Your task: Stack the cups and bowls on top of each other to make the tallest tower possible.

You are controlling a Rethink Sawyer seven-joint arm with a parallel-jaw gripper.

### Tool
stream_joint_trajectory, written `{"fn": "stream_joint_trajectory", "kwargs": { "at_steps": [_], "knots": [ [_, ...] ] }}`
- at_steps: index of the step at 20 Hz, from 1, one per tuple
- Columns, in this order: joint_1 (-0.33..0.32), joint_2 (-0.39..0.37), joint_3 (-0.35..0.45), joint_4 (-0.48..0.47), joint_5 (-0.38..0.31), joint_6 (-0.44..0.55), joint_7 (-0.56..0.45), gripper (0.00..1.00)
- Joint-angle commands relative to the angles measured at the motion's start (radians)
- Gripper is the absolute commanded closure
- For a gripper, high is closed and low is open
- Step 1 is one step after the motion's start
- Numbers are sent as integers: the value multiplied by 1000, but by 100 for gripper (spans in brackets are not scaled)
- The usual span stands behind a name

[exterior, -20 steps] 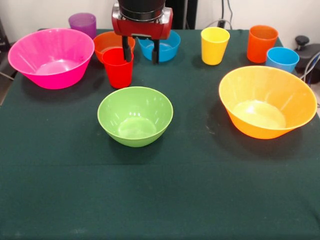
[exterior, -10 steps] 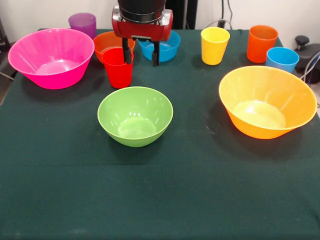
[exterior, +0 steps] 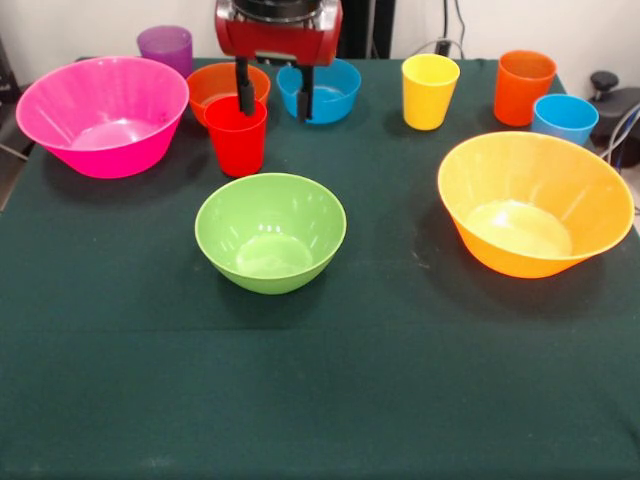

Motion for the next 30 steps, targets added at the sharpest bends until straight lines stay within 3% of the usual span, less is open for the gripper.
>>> {"fn": "stream_joint_trajectory", "kwargs": {
  "at_steps": [1, 6, 23, 30],
  "knots": [
    [14, -77, 53, 63, 11, 99, -90, 0],
    [14, -91, 51, 80, 19, 98, -86, 0],
    [7, -95, 34, 191, 0, -67, -20, 0],
    [0, -98, 34, 210, -4, -85, -23, 0]
  ]
}}
